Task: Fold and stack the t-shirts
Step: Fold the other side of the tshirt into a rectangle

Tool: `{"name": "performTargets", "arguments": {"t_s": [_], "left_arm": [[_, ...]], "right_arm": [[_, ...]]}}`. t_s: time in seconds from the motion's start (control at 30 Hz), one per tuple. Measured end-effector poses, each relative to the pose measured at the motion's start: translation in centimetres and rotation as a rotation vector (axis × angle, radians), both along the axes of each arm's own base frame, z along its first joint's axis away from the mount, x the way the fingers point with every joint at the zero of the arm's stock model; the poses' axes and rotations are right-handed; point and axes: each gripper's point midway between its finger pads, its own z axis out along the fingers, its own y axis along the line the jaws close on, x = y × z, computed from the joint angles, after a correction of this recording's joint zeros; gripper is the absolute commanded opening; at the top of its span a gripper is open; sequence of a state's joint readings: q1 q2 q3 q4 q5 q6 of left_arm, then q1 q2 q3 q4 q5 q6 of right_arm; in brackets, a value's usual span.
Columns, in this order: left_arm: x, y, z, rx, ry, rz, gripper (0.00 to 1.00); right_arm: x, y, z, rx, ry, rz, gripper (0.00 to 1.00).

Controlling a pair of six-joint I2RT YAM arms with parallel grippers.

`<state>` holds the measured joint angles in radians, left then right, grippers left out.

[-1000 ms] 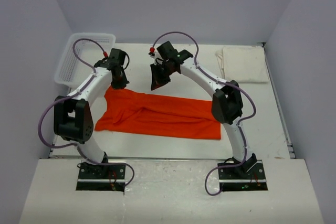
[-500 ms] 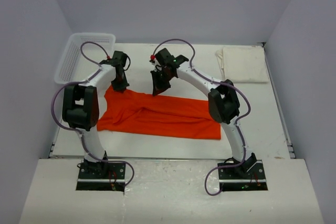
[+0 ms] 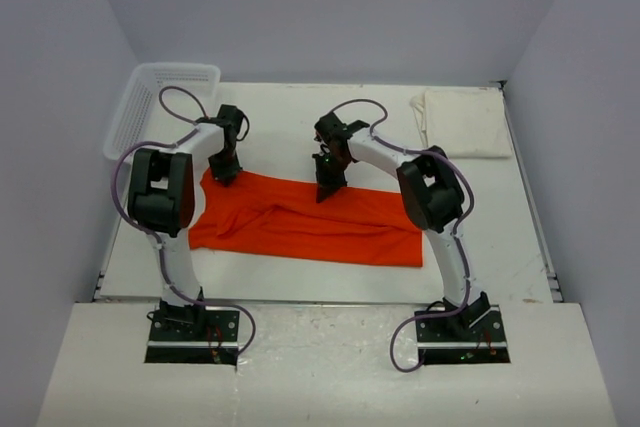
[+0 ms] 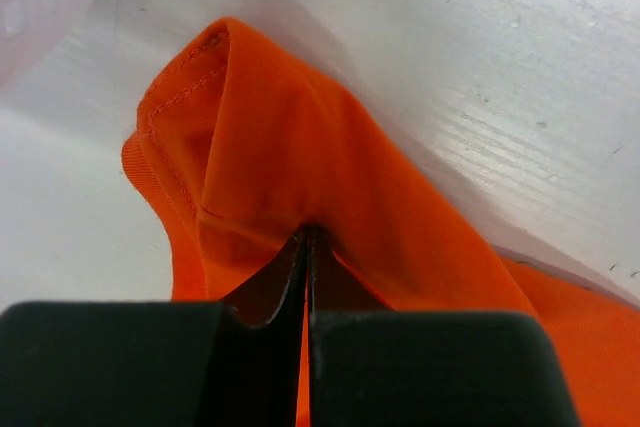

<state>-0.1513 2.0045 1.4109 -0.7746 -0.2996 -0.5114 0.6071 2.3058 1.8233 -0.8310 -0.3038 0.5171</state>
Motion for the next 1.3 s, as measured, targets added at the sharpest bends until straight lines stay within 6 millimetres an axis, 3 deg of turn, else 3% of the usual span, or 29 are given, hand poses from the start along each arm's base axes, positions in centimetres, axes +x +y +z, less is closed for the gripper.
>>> {"name": "performTargets", "arguments": {"t_s": [0.37, 0.7, 0.9, 0.97, 1.0, 1.1, 1.2, 1.3], "left_arm": [[-0.1, 1.4, 0.1, 0.018, 0.012, 0.031, 0.00], [0.3, 1.6, 0.7, 0.027, 0.003, 0.013, 0.00], [1.0, 0.4, 4.1, 0.041, -0.089, -0.021, 0.00], [1.5, -0.6, 6.0, 0.029, -0.141, -0.046, 0.13], [1.7, -1.2, 7.0, 0.014, -0.168, -0.064, 0.25], [1.9, -2.9, 9.2, -0.057, -0.228, -0.105, 0.33], [1.8, -4.4, 10.5, -0.146, -0.267, -0.134, 0.33], [1.0, -5.6, 10.1, -0.211, -0.257, -0.161, 0.30]], "right_arm": [[0.7, -4.1, 0.1, 0.015, 0.001, -0.102, 0.00], [1.8, -5.5, 0.9, -0.024, -0.074, -0.056, 0.00], [2.9, -5.8, 3.8, -0.024, -0.163, -0.031, 0.00], [3.0, -5.8, 5.2, -0.015, -0.193, -0.027, 0.00], [3.0, -5.9, 5.8, -0.010, -0.205, -0.026, 0.00], [3.0, -6.3, 8.1, -0.003, -0.260, -0.030, 0.00], [2.6, -7.0, 10.6, 0.001, -0.314, -0.040, 0.00], [1.7, -8.0, 12.8, 0.002, -0.364, -0.052, 0.00]]}}
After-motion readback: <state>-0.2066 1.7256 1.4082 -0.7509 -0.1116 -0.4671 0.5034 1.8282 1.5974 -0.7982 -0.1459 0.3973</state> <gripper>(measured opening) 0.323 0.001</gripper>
